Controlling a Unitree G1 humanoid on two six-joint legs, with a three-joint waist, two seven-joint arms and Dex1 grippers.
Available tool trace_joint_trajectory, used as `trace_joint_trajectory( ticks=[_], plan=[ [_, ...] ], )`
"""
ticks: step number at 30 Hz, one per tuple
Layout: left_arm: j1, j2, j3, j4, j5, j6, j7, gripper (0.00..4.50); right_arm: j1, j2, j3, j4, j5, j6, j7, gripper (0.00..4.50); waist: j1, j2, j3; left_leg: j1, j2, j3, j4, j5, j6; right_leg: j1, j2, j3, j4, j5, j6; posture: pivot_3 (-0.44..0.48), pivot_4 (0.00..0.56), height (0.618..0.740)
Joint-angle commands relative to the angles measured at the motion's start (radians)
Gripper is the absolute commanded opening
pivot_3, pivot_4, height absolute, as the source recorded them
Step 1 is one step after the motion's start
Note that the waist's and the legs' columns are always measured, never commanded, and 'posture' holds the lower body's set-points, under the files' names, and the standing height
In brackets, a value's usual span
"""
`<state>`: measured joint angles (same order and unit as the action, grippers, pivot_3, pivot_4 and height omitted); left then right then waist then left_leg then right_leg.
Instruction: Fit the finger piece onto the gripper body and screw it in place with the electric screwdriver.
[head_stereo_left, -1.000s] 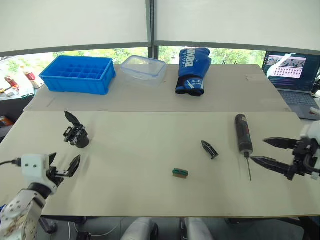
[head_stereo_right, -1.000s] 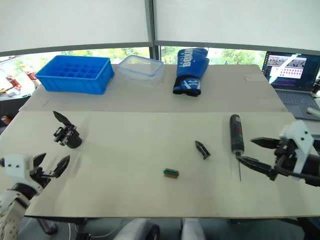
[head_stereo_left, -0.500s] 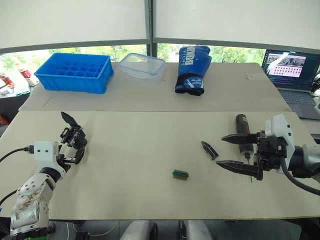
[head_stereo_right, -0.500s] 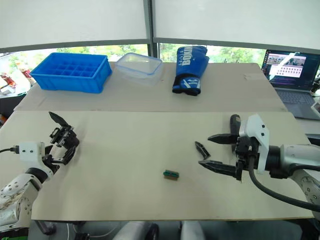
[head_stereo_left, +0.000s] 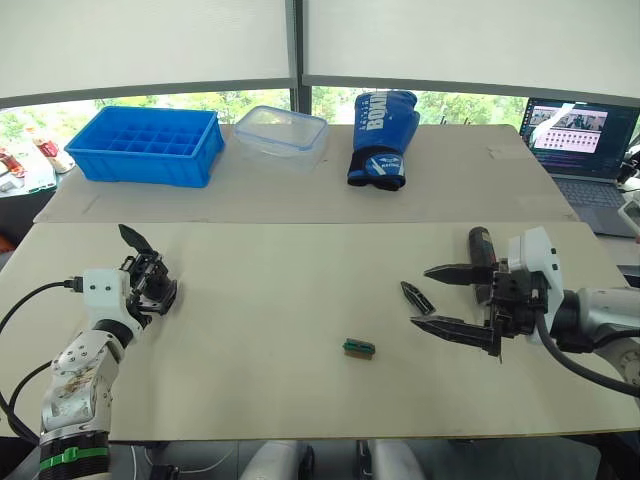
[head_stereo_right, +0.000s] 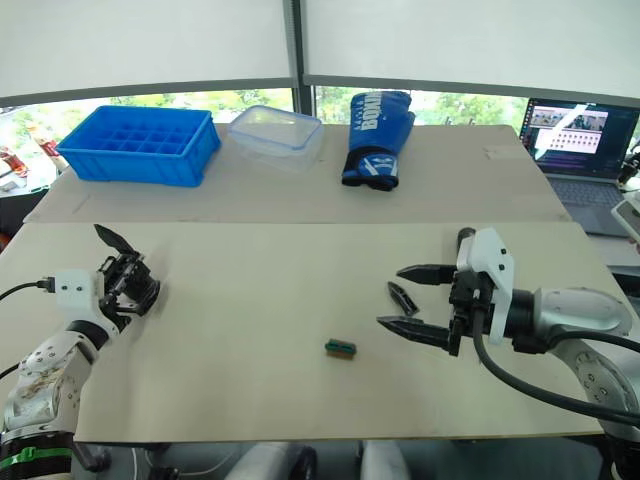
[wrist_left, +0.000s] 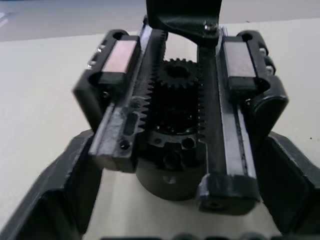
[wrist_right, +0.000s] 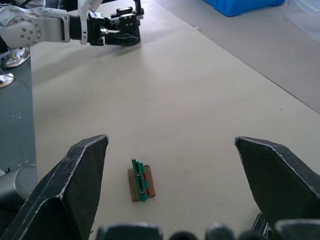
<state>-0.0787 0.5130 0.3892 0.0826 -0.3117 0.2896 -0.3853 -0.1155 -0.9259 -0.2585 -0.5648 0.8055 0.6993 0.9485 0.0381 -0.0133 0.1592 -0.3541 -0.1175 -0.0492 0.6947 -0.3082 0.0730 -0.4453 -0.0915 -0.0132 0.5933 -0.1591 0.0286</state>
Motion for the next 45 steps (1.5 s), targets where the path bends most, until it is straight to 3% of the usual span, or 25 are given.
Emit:
trace_joint_trajectory(
  ticks=[1, 2, 5, 10, 13, 16, 23, 28, 30, 34, 38, 40, 45],
  plan=[
    [-0.008, -0.001, 0.001, -0.003, 0.003, -0.040, -0.011, 2.62, -0.019, 0.000, -0.014, -0.035, 0.014, -0.008, -0.014, 4.50, 0.002, 0.000, 0.000, 0.000, 0.000, 0.000, 0.000, 0.000, 0.000, 0.000, 0.000, 0.000, 0.000, 0.000, 0.000, 0.000, 0.150, 0.740],
    [-0.007, -0.005, -0.001, -0.003, 0.000, -0.042, -0.014, 2.42, -0.019, 0.000, -0.016, -0.037, 0.018, -0.005, -0.018, 4.50, 0.002, 0.000, 0.000, 0.000, 0.000, 0.000, 0.000, 0.000, 0.000, 0.000, 0.000, 0.000, 0.000, 0.000, 0.000, 0.000, 0.150, 0.740],
    [-0.001, -0.018, -0.018, -0.018, -0.003, -0.048, -0.022, 2.43, -0.014, -0.002, -0.021, -0.044, 0.026, 0.001, -0.027, 4.50, 0.002, 0.000, 0.000, 0.000, 0.000, 0.000, 0.000, 0.000, 0.000, 0.000, 0.000, 0.000, 0.000, 0.000, 0.000, 0.000, 0.150, 0.740],
    [0.060, -0.081, -0.075, -0.215, -0.031, 0.027, 0.007, 2.43, 0.000, -0.012, -0.025, -0.052, 0.025, 0.001, -0.023, 4.50, 0.006, 0.000, 0.000, -0.001, -0.002, 0.000, 0.000, -0.001, 0.001, 0.000, -0.001, 0.000, 0.000, 0.000, 0.000, 0.000, 0.150, 0.740],
    [0.109, -0.203, -0.207, -0.479, -0.037, 0.152, 0.114, 2.43, 0.011, -0.007, -0.013, -0.067, 0.021, -0.002, -0.030, 4.50, 0.012, 0.000, 0.000, -0.001, -0.005, 0.000, 0.001, -0.002, 0.003, 0.001, -0.002, 0.001, -0.001, 0.000, 0.000, 0.000, 0.150, 0.740],
    [0.091, -0.266, -0.339, -0.590, 0.021, 0.207, 0.164, 2.43, 0.023, 0.004, 0.003, -0.088, 0.029, 0.006, -0.045, 4.50, 0.027, -0.003, 0.002, -0.002, -0.008, 0.000, 0.004, -0.004, 0.006, 0.002, -0.002, 0.001, -0.001, 0.000, 0.001, 0.000, 0.150, 0.740],
    [-0.016, -0.328, -0.474, -0.542, 0.110, 0.232, 0.222, 2.43, 0.023, 0.016, 0.039, -0.119, 0.041, 0.026, -0.076, 4.50, 0.010, -0.007, 0.004, -0.005, -0.005, 0.000, 0.003, -0.001, 0.002, -0.004, -0.002, 0.001, 0.000, 0.001, 0.001, 0.000, 0.150, 0.740],
    [-0.027, -0.356, -0.508, -0.396, 0.162, 0.168, 0.223, 2.43, 0.007, 0.025, 0.075, -0.102, 0.005, 0.012, -0.093, 4.50, 0.008, -0.007, 0.004, -0.008, -0.005, 0.000, 0.004, 0.001, 0.000, -0.008, -0.001, 0.001, 0.001, 0.002, -0.001, 0.000, 0.150, 0.740],
    [-0.014, -0.354, -0.504, -0.368, 0.165, 0.145, 0.207, 2.43, 0.005, 0.034, 0.077, -0.101, -0.002, 0.011, -0.103, 4.50, 0.008, -0.007, 0.004, -0.009, -0.005, 0.000, 0.005, 0.001, 0.000, -0.009, -0.001, 0.001, 0.001, 0.002, -0.002, 0.000, 0.150, 0.740],
    [0.025, -0.323, -0.473, -0.385, 0.103, 0.167, 0.133, 4.36, 0.018, 0.048, 0.074, -0.109, -0.013, 0.005, -0.122, 4.50, 0.005, -0.007, 0.004, -0.010, -0.005, 0.000, 0.005, 0.001, 0.000, -0.009, -0.001, 0.001, 0.002, 0.003, -0.002, 0.000, 0.150, 0.740],
    [0.021, -0.213, -0.421, -0.386, 0.013, 0.205, -0.030, 4.44, 0.027, 0.061, 0.068, -0.115, -0.019, 0.001, -0.140, 4.50, 0.003, -0.006, 0.004, -0.010, -0.005, 0.000, 0.005, 0.001, -0.001, -0.010, 0.000, 0.001, 0.003, 0.003, -0.002, 0.000, 0.150, 0.740],
    [-0.004, -0.117, -0.402, -0.337, -0.029, 0.195, -0.170, 4.44, 0.029, 0.067, 0.068, -0.118, -0.022, -0.002, -0.146, 4.50, 0.002, -0.006, 0.004, -0.010, -0.004, 0.000, 0.005, 0.002, -0.002, -0.010, 0.000, 0.000, 0.003, 0.003, -0.002, 0.000, 0.150, 0.740],
    [-0.104, 0.027, -0.421, -0.139, -0.035, 0.040, -0.448, 4.44, 0.031, 0.073, 0.068, -0.121, -0.036, -0.012, -0.152, 4.50, 0.002, -0.006, 0.003, -0.009, -0.004, 0.000, 0.005, 0.004, -0.004, -0.010, 0.001, 0.000, 0.003, 0.004, -0.004, 0.000, 0.150, 0.740]
  ],
)
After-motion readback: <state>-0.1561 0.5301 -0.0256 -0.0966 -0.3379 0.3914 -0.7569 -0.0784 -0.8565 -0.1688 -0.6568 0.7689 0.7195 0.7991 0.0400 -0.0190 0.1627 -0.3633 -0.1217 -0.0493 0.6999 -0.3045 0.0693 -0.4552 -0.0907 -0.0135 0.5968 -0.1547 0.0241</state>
